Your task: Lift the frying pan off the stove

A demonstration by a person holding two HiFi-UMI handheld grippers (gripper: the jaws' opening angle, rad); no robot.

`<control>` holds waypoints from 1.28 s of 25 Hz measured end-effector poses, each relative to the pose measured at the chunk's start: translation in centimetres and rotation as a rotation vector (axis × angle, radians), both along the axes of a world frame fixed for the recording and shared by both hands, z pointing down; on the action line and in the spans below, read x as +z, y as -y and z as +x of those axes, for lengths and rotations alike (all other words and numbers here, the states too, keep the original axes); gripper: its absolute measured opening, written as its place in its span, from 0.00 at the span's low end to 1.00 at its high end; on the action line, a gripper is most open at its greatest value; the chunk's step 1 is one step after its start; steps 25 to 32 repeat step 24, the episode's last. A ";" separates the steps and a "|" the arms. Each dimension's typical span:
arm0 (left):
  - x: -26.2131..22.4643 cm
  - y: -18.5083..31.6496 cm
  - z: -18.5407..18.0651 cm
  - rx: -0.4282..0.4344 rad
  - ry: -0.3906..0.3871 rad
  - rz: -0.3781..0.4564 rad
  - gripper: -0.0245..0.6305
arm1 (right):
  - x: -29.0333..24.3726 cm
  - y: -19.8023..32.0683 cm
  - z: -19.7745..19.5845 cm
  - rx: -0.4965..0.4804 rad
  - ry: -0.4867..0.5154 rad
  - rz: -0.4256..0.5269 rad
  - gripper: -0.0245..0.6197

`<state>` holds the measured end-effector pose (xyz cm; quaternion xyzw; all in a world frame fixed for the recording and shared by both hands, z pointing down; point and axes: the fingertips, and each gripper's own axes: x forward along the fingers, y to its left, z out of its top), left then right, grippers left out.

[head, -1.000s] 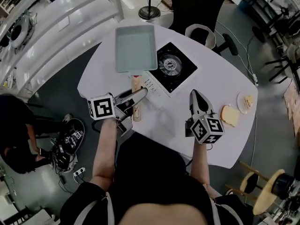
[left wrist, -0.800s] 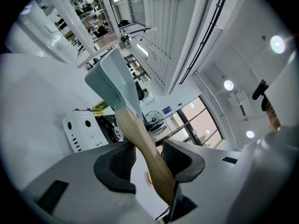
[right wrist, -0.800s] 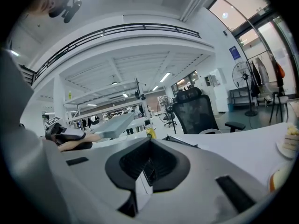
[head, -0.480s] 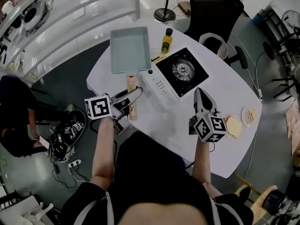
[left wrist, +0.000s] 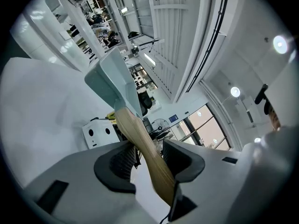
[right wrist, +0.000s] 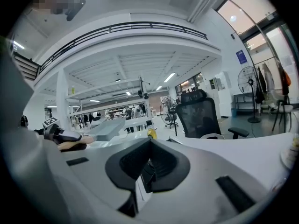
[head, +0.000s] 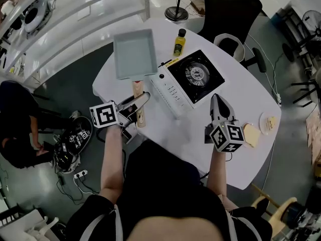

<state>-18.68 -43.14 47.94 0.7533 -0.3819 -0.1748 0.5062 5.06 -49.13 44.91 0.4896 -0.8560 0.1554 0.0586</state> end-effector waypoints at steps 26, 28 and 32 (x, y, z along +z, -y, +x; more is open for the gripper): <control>0.9 1.3 1.3 0.047 -0.014 -0.004 0.32 | 0.8 0.5 0.3 0.015 0.000 -0.018 0.05; 0.9 1.3 1.3 0.047 -0.014 -0.004 0.32 | 0.8 0.5 0.3 0.015 0.000 -0.018 0.05; 0.9 1.3 1.3 0.047 -0.014 -0.004 0.32 | 0.8 0.5 0.3 0.015 0.000 -0.018 0.05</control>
